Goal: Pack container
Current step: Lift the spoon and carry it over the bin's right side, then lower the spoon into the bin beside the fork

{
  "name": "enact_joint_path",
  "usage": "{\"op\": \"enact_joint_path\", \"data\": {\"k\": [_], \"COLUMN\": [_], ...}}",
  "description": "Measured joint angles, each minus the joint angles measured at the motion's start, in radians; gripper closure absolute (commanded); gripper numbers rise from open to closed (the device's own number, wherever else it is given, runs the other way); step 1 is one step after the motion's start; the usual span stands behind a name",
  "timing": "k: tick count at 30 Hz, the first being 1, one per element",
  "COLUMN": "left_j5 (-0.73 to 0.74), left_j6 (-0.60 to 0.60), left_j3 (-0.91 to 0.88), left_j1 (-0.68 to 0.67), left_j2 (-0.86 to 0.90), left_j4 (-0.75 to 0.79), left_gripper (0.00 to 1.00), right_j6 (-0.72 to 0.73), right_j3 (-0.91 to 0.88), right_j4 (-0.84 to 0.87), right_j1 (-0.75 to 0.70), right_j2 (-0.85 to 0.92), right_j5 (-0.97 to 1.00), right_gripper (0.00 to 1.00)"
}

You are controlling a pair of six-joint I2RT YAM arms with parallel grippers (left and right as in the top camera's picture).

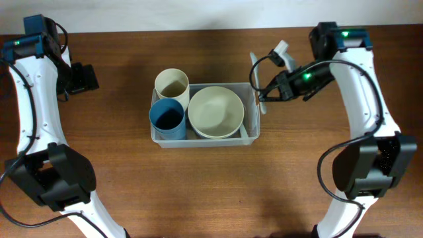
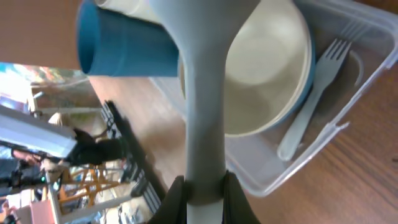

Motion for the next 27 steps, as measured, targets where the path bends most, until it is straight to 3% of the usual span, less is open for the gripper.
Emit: {"op": "enact_joint_path", "data": {"k": [11, 27], "left_j5": [0.0, 0.0], "left_j6": [0.0, 0.0], "left_j3": [0.0, 0.0], "left_j1": [0.0, 0.0], "left_j2": [0.0, 0.0], "left_j4": [0.0, 0.0], "left_gripper": [0.0, 0.0], "right_j6": [0.082, 0.181], "right_j3": [-0.284, -0.304], "right_j4": [0.204, 0.304], "right_j1": [0.029, 0.108], "right_j2": [0.0, 0.0], "right_j5": [0.006, 0.043], "right_gripper": [0.89, 0.89]}}
